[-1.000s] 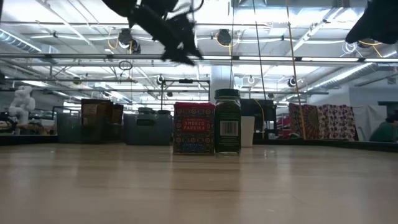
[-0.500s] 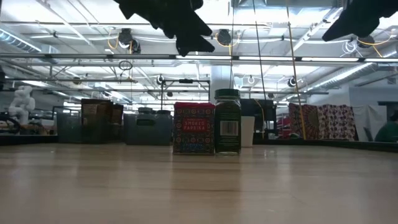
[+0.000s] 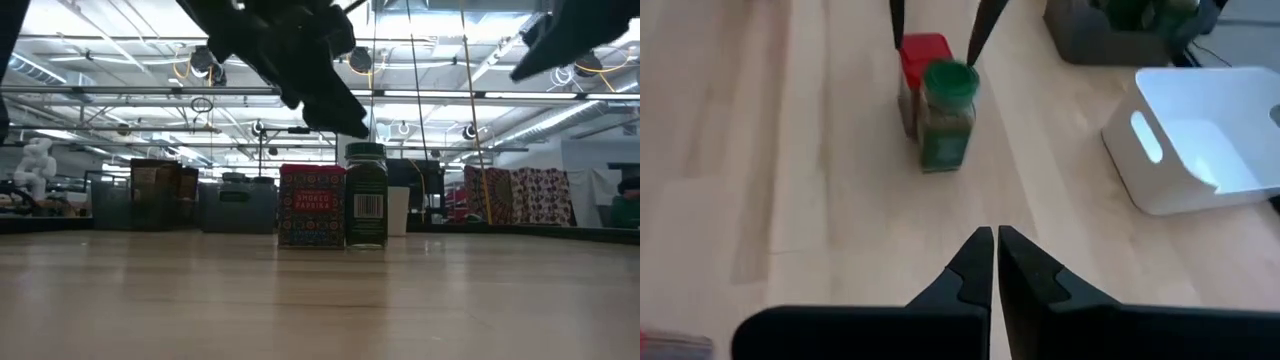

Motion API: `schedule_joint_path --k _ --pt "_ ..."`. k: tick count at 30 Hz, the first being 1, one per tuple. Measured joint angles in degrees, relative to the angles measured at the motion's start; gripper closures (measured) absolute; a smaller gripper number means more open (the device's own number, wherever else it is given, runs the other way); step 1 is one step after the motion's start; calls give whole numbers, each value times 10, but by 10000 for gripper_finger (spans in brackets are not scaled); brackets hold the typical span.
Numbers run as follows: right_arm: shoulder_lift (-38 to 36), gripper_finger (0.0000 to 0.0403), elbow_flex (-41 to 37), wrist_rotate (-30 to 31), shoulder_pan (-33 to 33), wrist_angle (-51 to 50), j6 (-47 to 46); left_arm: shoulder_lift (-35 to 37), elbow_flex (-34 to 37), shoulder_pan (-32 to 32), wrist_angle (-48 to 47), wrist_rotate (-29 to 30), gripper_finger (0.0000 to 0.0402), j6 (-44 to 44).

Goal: Sort spices by type
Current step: Put the green seasoning bottle into the right black bin

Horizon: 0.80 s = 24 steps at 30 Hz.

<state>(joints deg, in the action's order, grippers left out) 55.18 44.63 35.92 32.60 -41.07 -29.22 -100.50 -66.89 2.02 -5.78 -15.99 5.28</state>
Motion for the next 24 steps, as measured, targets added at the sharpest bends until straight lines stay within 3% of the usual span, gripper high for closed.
schedule_joint_path --k 10,24 --pt "-21 403 -111 -3 -23 131 0 -27 0 -2 61 28 148 2" --pt "-19 403 -116 -1 -23 135 10 -64 0 -10 64 75 148 32"
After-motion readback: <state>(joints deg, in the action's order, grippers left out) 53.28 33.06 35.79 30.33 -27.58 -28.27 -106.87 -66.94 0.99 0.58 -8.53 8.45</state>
